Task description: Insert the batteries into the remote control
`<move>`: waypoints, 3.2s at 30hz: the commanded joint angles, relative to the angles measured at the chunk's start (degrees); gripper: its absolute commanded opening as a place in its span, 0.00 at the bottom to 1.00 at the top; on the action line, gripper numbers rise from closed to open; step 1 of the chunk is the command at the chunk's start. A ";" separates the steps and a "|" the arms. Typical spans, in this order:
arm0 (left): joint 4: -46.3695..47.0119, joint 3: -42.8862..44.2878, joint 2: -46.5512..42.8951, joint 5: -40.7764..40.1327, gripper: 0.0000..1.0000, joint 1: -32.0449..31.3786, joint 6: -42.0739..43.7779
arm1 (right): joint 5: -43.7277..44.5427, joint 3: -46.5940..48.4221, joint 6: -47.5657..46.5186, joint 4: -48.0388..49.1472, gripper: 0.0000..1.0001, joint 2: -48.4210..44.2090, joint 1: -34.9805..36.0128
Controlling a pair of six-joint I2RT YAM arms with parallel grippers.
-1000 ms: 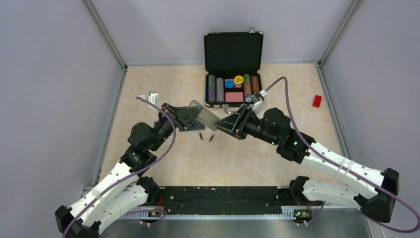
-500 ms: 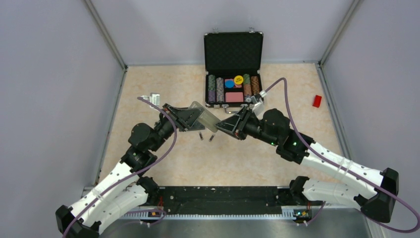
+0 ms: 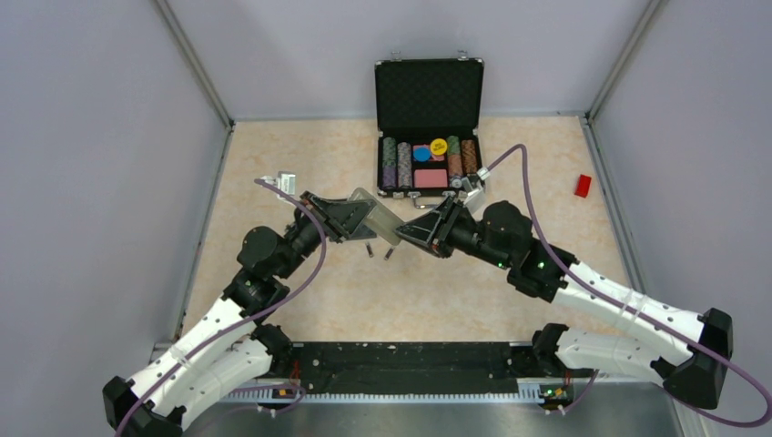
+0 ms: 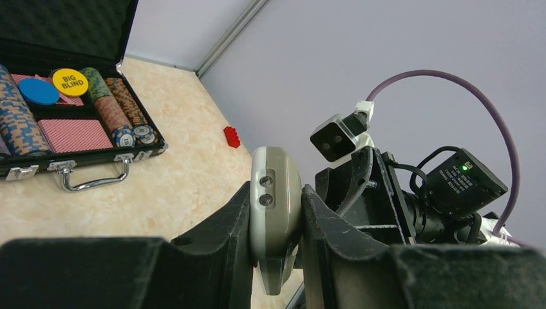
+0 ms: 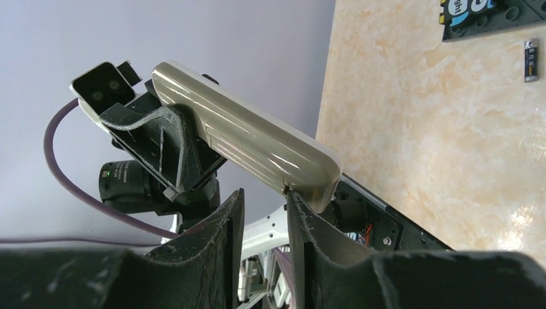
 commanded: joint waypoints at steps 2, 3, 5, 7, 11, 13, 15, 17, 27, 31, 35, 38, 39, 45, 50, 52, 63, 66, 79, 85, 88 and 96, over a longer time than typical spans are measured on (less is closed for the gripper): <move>5.62 0.35 -1.35 2.84 0.00 -0.23 -1.55 | 2.30 -0.99 1.16 1.20 0.31 -1.15 0.42; 5.78 0.30 -1.40 3.15 0.00 -0.23 -1.55 | 3.01 -1.12 1.31 1.22 0.31 -1.28 0.45; 6.51 0.06 -1.31 3.94 0.00 -0.24 -1.54 | 3.84 -1.35 1.85 1.23 0.31 -1.36 0.37; 7.60 -0.22 -1.34 5.22 0.00 -0.23 -1.62 | 3.84 -1.53 2.57 1.02 0.31 -1.41 0.25; 9.66 -0.64 -1.20 7.27 0.00 -0.23 -1.85 | 4.07 -2.01 3.29 0.87 0.31 -2.02 -0.12; 10.58 -0.68 -0.97 8.46 0.00 -0.23 -2.05 | 4.26 -2.10 3.39 0.75 0.31 -2.26 -0.35; 10.85 -0.52 -0.78 9.13 0.00 -0.23 -2.07 | 4.42 -2.02 3.62 0.33 0.31 -2.36 -0.50; 10.81 -0.47 -0.79 9.16 0.00 -0.23 -2.00 | 4.66 -2.02 3.86 -0.45 0.31 -2.49 -0.51; 8.96 -0.56 -2.03 5.71 0.00 -0.23 1.54 | 5.82 1.30 3.79 -7.44 0.31 -1.34 -0.65; 8.91 -0.45 -1.26 6.60 0.00 -0.23 1.56 | 4.67 1.22 3.49 -4.72 0.29 -0.16 -0.57; 6.19 -0.75 -1.51 4.33 0.00 -0.23 2.10 | 6.10 2.71 1.99 -6.98 0.28 -0.09 -0.63; 3.90 -1.87 -1.77 0.83 0.00 -0.26 1.23 | 7.03 3.11 1.00 -10.41 0.32 -0.20 -0.50; 3.33 -2.80 -1.86 -1.03 0.00 -0.23 0.05 | 7.02 2.90 0.52 -11.24 0.37 -0.21 -0.58; 1.90 -6.71 -2.13 -9.97 0.00 -0.24 -10.24 | 4.99 -0.15 -13.01 -9.37 0.76 0.02 -0.53; -5.48 -3.83 -2.44 -10.52 0.00 -0.25 -12.79 | -1.09 2.19 -23.67 -7.12 0.90 2.45 -0.55; -5.98 -3.79 -3.10 -10.57 0.00 -0.24 -15.49 | -2.22 2.16 -22.07 -5.36 0.91 3.64 -0.53; 3.47 -10.53 -7.03 -10.44 0.00 -0.32 -33.86 | -4.93 -4.64 -6.53 21.16 0.84 6.31 -0.52; 2.86 -10.39 -7.40 -10.24 0.00 -0.43 -34.15 | -5.61 -5.79 -4.36 27.23 0.75 7.39 -0.50; -2.11 -8.23 -9.07 -7.11 0.46 -0.38 -29.38 | -9.89 -4.76 -4.92 24.59 0.05 7.18 -0.75; -14.31 -6.43 -14.69 -4.25 0.68 -0.23 -22.05 | -16.13 -6.13 -8.77 16.60 0.03 0.05 -5.21; -15.42 -6.24 -16.72 0.07 0.69 -0.19 -20.10 | -21.37 -6.03 -9.38 12.79 0.03 -2.43 -7.61; -12.10 -2.17 -9.23 14.86 0.71 -0.14 -16.86 | -32.60 -5.71 -6.65 14.21 0.04 -2.10 -8.79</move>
